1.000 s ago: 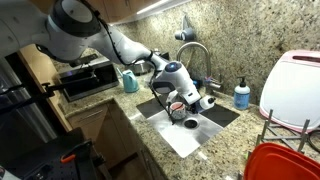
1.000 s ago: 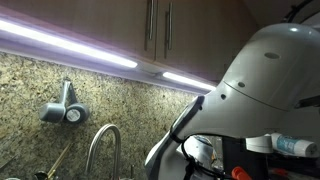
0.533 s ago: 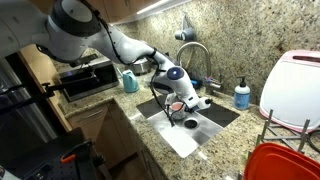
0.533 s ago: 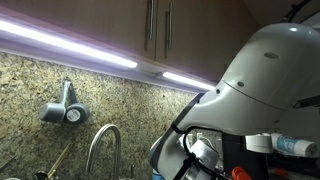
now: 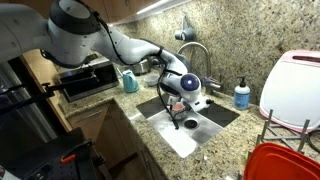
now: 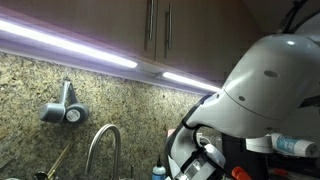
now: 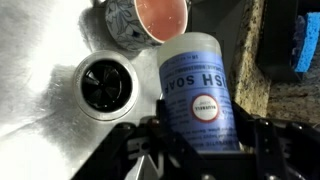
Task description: Put the right bottle into the sink
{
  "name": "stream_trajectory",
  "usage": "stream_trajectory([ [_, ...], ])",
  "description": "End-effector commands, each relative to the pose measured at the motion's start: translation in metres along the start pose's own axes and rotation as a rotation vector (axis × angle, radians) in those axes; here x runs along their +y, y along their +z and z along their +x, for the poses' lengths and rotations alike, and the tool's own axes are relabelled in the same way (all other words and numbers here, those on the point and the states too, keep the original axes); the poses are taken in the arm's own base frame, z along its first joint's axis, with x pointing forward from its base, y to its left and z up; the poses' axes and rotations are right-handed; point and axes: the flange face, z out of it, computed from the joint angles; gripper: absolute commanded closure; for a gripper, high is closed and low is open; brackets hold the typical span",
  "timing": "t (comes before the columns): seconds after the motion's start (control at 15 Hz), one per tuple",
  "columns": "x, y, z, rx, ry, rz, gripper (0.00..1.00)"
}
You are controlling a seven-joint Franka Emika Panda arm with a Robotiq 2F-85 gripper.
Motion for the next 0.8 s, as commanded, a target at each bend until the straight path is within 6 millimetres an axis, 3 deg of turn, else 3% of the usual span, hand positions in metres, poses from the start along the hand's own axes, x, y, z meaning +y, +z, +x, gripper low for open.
stream_trajectory([
  [0.0, 0.005, -0.002, 0.007, -0.097, 0.018, 0.048, 0.63],
  [0.73, 0.027, 0.009, 0.014, -0.341, 0.066, 0.136, 0.63],
])
